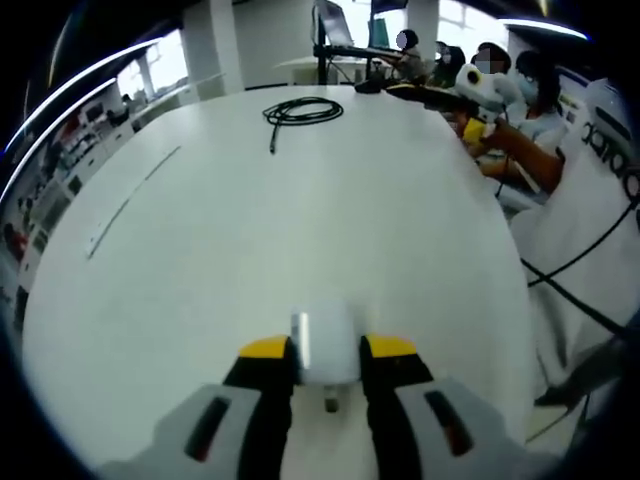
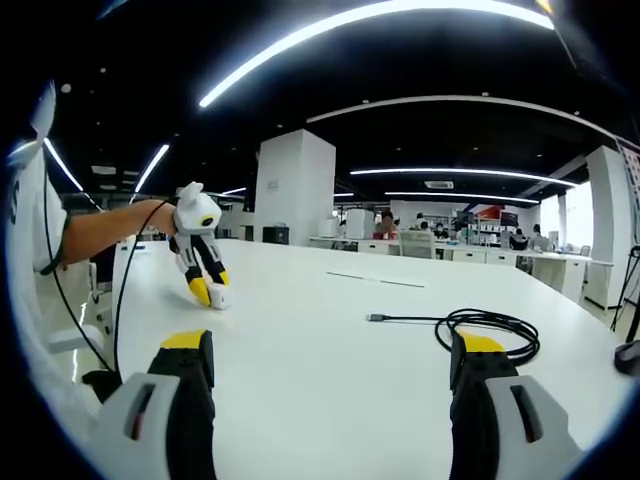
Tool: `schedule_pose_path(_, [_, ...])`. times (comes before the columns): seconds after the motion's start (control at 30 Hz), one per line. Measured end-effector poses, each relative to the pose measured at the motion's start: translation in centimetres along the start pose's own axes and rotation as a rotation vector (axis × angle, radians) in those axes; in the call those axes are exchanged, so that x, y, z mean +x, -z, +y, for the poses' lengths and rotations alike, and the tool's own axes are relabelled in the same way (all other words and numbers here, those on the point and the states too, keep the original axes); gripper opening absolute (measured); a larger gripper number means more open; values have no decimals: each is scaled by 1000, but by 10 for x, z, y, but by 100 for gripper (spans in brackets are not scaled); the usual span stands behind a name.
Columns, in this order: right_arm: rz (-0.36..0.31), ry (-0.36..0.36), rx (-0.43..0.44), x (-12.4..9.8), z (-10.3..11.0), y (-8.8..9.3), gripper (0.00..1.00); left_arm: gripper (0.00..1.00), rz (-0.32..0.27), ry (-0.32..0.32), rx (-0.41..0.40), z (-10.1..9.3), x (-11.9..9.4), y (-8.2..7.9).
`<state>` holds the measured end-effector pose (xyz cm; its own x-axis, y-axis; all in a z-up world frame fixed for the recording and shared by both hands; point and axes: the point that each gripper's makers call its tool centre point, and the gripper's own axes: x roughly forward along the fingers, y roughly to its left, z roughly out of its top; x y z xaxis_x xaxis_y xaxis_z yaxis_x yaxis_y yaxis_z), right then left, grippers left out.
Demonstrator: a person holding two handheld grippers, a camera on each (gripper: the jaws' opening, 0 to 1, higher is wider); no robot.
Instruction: Plug the desk Type‑C cable into the charger adapter.
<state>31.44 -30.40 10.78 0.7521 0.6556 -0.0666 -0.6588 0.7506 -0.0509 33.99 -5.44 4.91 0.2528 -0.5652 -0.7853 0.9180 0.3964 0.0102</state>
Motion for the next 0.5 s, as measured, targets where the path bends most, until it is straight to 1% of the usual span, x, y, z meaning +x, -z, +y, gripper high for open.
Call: schedule_pose_path(0.5, [-1, 3, 0, 0, -2, 0, 100, 26, -1, 17, 10, -12, 2, -1])
